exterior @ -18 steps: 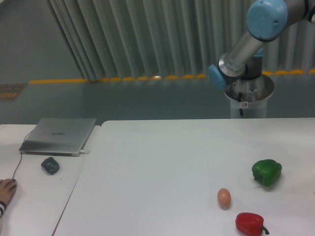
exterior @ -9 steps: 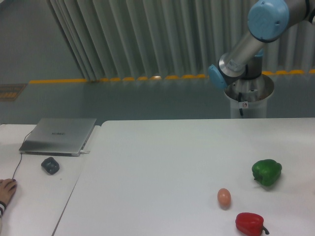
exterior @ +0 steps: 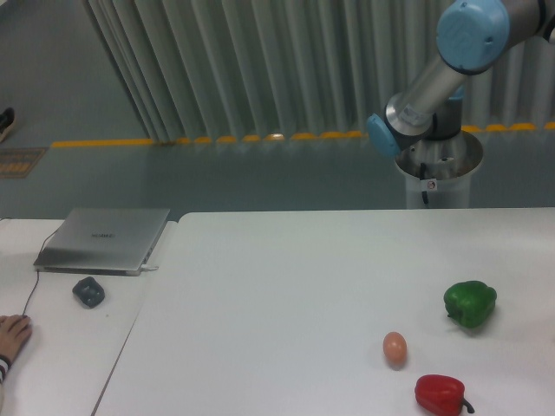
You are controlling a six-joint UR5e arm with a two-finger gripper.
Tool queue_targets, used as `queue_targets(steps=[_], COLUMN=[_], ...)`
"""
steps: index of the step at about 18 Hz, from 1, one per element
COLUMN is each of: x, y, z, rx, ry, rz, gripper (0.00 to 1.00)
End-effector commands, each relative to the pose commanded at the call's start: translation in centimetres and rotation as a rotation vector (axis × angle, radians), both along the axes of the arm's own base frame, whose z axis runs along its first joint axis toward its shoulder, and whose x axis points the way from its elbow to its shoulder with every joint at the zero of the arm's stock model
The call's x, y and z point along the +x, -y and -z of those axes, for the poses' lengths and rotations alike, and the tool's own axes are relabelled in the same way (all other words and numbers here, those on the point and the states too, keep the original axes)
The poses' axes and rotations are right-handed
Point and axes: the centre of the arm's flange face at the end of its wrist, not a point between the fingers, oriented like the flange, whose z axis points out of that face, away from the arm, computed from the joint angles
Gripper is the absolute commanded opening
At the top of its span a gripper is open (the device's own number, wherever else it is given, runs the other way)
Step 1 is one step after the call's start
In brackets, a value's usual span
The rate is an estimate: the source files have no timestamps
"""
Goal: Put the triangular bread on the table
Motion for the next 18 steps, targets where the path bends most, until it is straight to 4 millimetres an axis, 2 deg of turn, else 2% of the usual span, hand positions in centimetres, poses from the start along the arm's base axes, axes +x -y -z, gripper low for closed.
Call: queue_targets(steps=[2, 7, 10, 18], x=[0.1, 0.5, 0.6, 0.5], y=[0.3, 0.4, 0.3, 1.3], z=[-0.4, -1.4, -2.0, -6.5], rx=[-0.031, -0.044, -0.039, -0.006], ry=[-0.007, 0.015, 0.016, 0.091], rz=[-0.003, -0.003, -0.004, -0.021], gripper=[0.39, 0.25, 0.19, 0.17])
